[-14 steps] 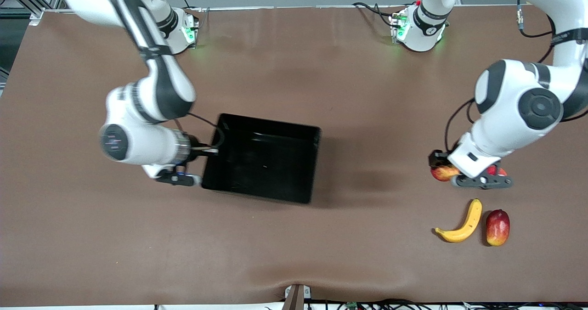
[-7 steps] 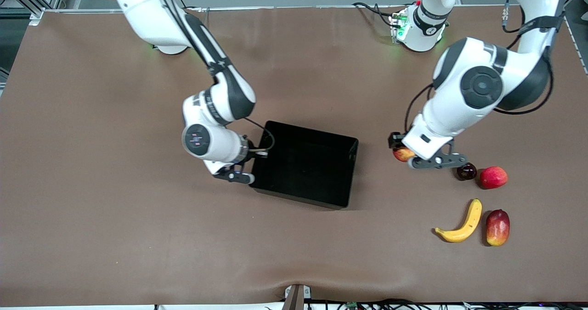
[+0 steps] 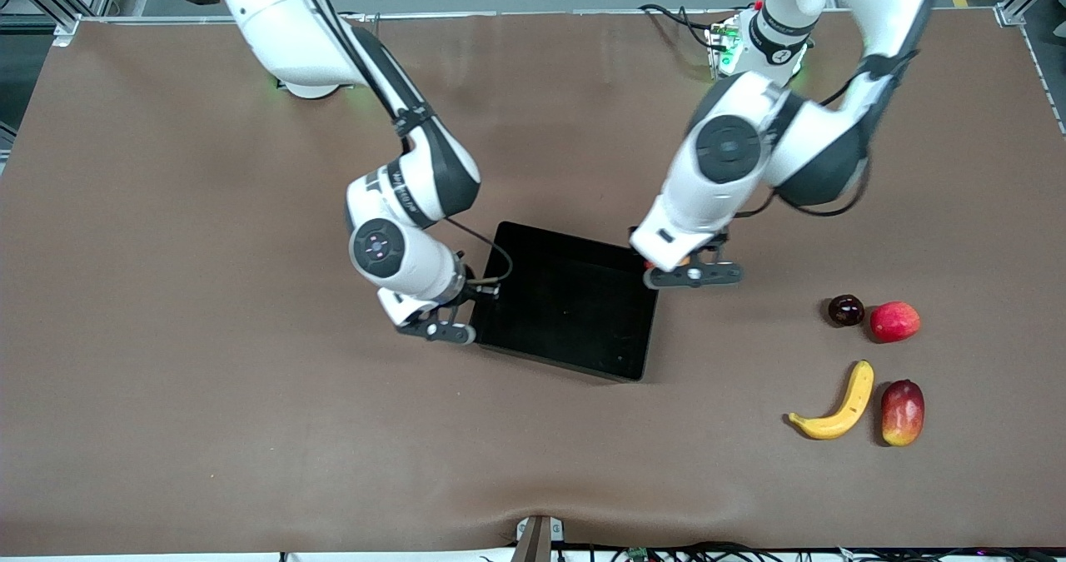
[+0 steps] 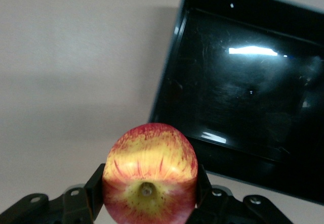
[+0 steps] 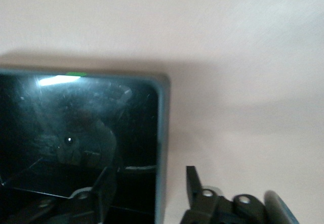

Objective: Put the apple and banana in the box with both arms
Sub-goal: 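Open the left gripper over the box while the right gripper withdraws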

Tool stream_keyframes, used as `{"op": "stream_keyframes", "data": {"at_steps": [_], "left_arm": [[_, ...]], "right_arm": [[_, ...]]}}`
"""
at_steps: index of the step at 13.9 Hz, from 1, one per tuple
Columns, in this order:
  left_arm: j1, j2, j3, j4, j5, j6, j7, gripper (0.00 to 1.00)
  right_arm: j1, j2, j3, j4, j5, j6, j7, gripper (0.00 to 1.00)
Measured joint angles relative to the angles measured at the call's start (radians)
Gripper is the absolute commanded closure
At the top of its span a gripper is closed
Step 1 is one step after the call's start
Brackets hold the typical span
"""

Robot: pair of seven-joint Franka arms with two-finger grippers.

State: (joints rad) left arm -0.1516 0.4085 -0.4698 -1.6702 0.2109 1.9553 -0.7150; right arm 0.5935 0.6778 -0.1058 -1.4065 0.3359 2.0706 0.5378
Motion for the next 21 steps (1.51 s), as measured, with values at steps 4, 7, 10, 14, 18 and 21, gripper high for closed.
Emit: {"op": "stream_keyframes", "data": {"at_steps": [4, 7, 10, 14, 18, 21], "left_arm": [[-0.082, 0.138, 0.001, 0.042, 0.073, 0.086, -0.102, 1.0], [-0.098, 0.214, 0.002, 0.058, 0.117, 0.146, -0.111, 0.97], [-0.098, 0.272, 0.005, 0.065, 0.171, 0.176, -0.111, 0.91], [-0.111, 0.326, 0.004, 0.068, 0.181, 0.254, -0.11, 0.36], [-0.12, 0.337, 0.004, 0.075, 0.185, 0.261, -0.11, 0.0], [-0.11, 0.327, 0.006, 0.121, 0.192, 0.248, -0.108, 0.0]], "right_arm": [[-0.133, -0.057, -0.007, 0.159, -0.115, -0.303, -0.001, 0.0], [-0.197, -0.092, -0.044, 0.247, -0.137, -0.498, -0.001, 0.0], [-0.224, -0.151, -0.117, 0.28, -0.167, -0.584, -0.021, 0.0], [-0.3, -0.284, -0.162, 0.282, -0.177, -0.726, -0.153, 0.0], [-0.395, -0.418, -0.171, 0.178, -0.199, -0.733, -0.356, 0.0], [-0.464, -0.515, -0.175, 0.097, -0.249, -0.721, -0.49, 0.0]]}}
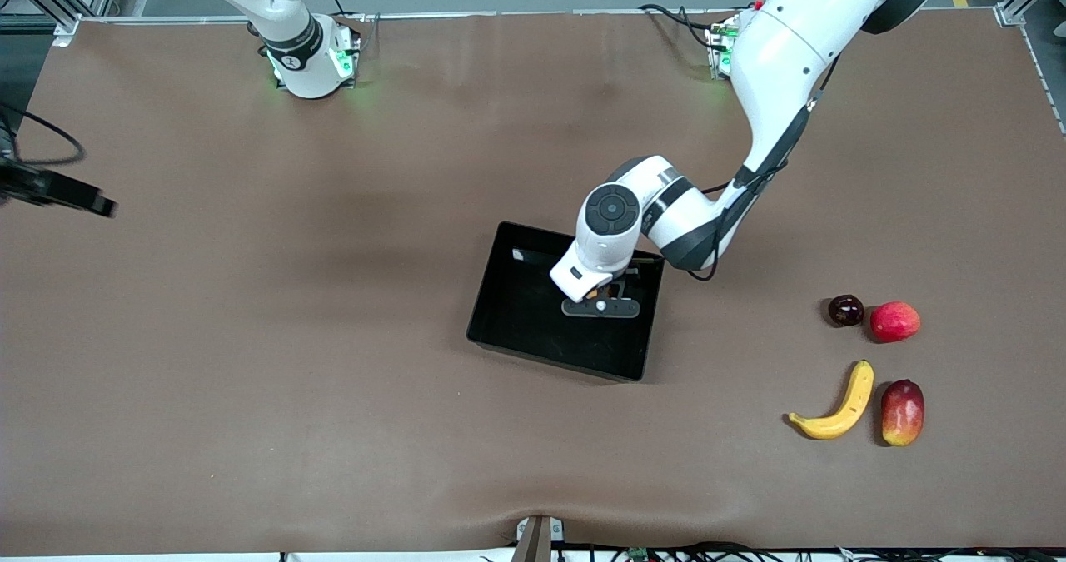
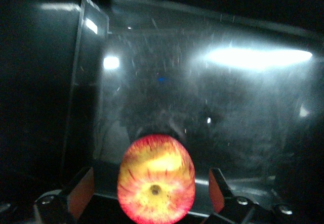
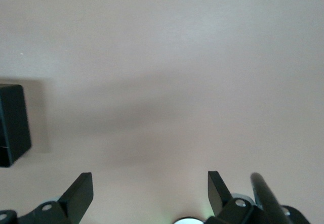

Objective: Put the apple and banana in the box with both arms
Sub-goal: 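Open the left gripper over the box while the right gripper withdraws, then move the left gripper back to the yellow banana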

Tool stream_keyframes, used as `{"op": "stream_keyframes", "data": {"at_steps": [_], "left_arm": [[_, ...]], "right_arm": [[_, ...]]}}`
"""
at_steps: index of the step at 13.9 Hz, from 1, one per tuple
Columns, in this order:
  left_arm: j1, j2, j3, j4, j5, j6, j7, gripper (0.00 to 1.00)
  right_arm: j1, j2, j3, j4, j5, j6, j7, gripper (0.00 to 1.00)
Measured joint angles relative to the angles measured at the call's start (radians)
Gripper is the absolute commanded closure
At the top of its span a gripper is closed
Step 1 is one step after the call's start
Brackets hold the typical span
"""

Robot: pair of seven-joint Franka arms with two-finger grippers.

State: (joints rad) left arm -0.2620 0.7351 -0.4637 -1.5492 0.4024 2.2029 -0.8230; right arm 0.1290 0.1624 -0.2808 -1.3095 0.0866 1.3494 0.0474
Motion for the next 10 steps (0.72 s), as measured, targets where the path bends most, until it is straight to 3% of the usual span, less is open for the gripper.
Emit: {"op": "stream_keyframes", "data": {"at_steps": [5, 10], "left_arm": [[0.119, -0.079, 0.004, 0.139, 0.003, -0.151, 0.143, 0.0], [0.336, -0.094, 0.005, 0.142, 0.002, -0.162, 0.489, 0.0]], "right_arm": [[-0.031, -0.108, -0.001, -0.052, -0.053, 0.002, -0.136, 0.0], [-0.034, -0.118, 0.006, -0.097, -0.052, 0.016, -0.144, 0.0]]}}
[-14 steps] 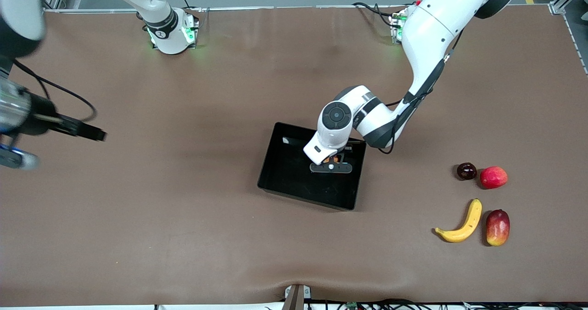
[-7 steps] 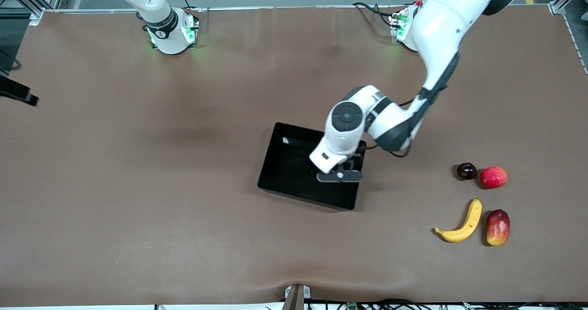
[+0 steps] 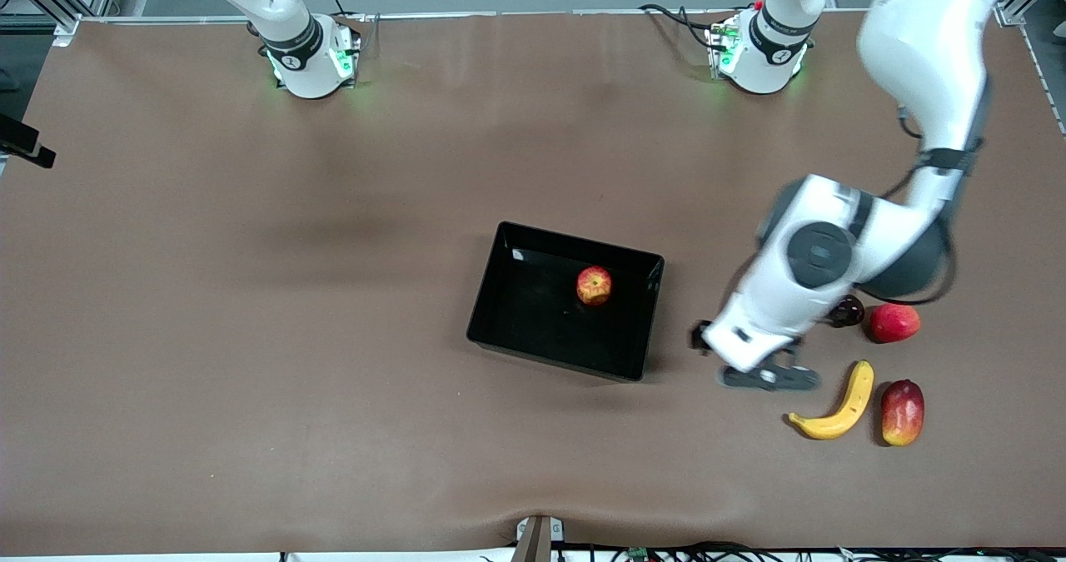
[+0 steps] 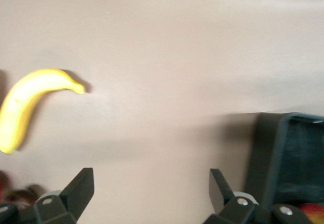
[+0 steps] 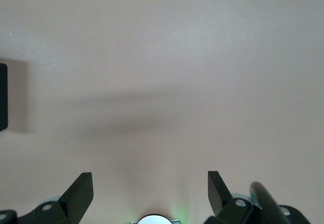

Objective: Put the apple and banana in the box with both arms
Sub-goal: 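Move the left gripper back to the yellow banana, then close the left gripper on the banana and lift it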

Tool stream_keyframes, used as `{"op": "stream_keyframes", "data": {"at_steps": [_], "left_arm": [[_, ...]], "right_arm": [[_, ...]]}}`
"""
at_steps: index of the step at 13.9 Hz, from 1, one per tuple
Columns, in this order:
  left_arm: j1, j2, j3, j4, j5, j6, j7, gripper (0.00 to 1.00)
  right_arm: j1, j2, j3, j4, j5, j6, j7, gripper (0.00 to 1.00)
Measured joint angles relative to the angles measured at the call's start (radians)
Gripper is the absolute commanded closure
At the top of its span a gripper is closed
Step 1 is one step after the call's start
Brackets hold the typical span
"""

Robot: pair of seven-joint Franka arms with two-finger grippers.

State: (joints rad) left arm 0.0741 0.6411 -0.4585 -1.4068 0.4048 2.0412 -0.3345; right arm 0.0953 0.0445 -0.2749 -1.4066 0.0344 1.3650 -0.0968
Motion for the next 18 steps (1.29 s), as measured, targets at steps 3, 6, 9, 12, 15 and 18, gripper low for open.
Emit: {"op": "stream_keyframes", "data": {"at_steps": [3, 6, 9, 12, 15, 18], "left_arm": [[0.073, 0.024, 0.005, 0.0, 0.0, 0.022, 0.187, 0.0], [0.13, 0.05, 0.042, -0.001, 0.02, 0.076, 0.386, 0.0], [0.157, 0.091, 0.121, -0.003, 0.028, 0.172, 0.52, 0.0], [0.157, 0.148, 0.149, -0.007, 0.035, 0.263, 0.54, 0.0], [0.154, 0.2, 0.181, -0.009, 0.038, 0.353, 0.607, 0.0], [0.155, 0.234, 0.196, -0.009, 0.038, 0.39, 0.628, 0.38]], "right_arm": [[0.0, 0.0, 0.002, -0.001, 0.0, 0.003, -0.001, 0.0], [0.0, 0.0, 0.007, -0.001, 0.0, 0.012, -0.005, 0.0], [0.0, 0.0, 0.02, -0.001, 0.0, 0.012, -0.006, 0.0], [-0.044, 0.0, 0.048, -0.003, 0.021, 0.012, -0.006, 0.0], [-0.097, 0.0, 0.093, -0.009, 0.039, 0.015, -0.01, 0.0], [-0.133, 0.0, 0.143, -0.01, 0.039, 0.017, -0.01, 0.0]]}}
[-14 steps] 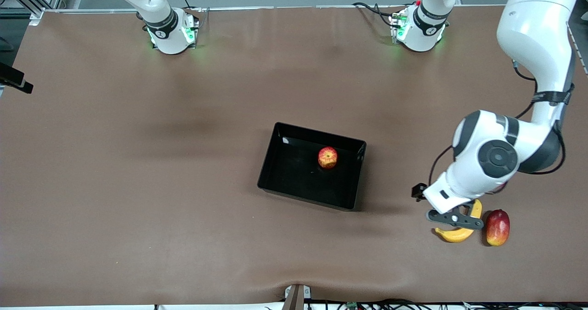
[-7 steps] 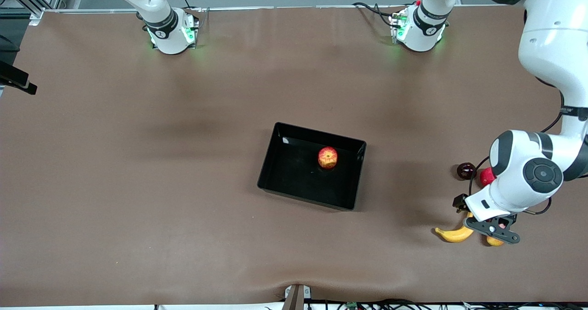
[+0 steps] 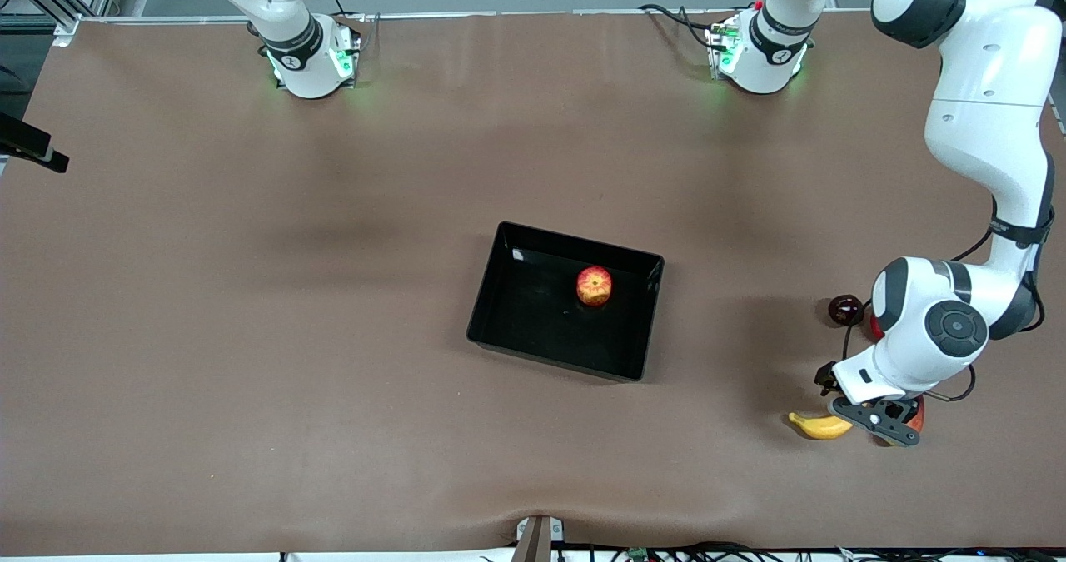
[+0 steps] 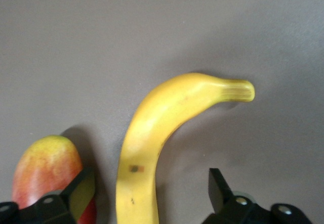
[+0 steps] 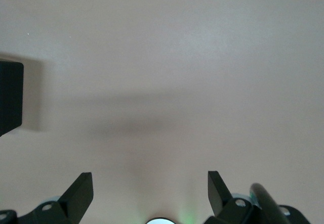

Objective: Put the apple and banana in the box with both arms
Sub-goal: 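Close the left gripper on the banana and lift it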

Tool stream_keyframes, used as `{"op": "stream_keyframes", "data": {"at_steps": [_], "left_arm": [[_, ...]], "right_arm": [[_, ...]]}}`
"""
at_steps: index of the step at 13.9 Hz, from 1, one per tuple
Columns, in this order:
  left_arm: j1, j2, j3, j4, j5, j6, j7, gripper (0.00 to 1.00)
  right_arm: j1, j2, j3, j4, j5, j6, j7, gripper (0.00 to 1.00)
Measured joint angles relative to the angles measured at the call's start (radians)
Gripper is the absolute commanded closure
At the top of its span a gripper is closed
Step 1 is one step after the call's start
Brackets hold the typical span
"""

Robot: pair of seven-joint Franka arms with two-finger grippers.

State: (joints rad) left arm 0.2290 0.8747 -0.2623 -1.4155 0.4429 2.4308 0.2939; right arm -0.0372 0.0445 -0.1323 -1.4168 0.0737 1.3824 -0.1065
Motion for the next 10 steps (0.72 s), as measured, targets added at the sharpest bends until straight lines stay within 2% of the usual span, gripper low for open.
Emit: {"op": "stream_keyframes", "data": {"at_steps": [2, 3, 4, 10], "left_arm": [[-0.001, 0.012, 0.001, 0.0, 0.001, 0.007, 0.0, 0.77], [-0.002, 0.015, 0.002, 0.0, 0.003, 0.009, 0.0, 0.91], [-0.003, 0.017, 0.005, 0.0, 0.004, 0.01, 0.0, 1.0], [-0.013, 0.003, -0.004, 0.02, 0.005, 0.023, 0.001, 1.0]], "right_arm": [[-0.008, 0.0, 0.009, 0.0, 0.0, 0.002, 0.0, 0.0], [-0.008, 0.0, 0.011, 0.0, 0.0, 0.008, 0.0, 0.0], [-0.008, 0.0, 0.013, 0.0, 0.0, 0.011, 0.0, 0.0], [-0.008, 0.0, 0.016, -0.002, 0.0, 0.011, 0.0, 0.0]]}}
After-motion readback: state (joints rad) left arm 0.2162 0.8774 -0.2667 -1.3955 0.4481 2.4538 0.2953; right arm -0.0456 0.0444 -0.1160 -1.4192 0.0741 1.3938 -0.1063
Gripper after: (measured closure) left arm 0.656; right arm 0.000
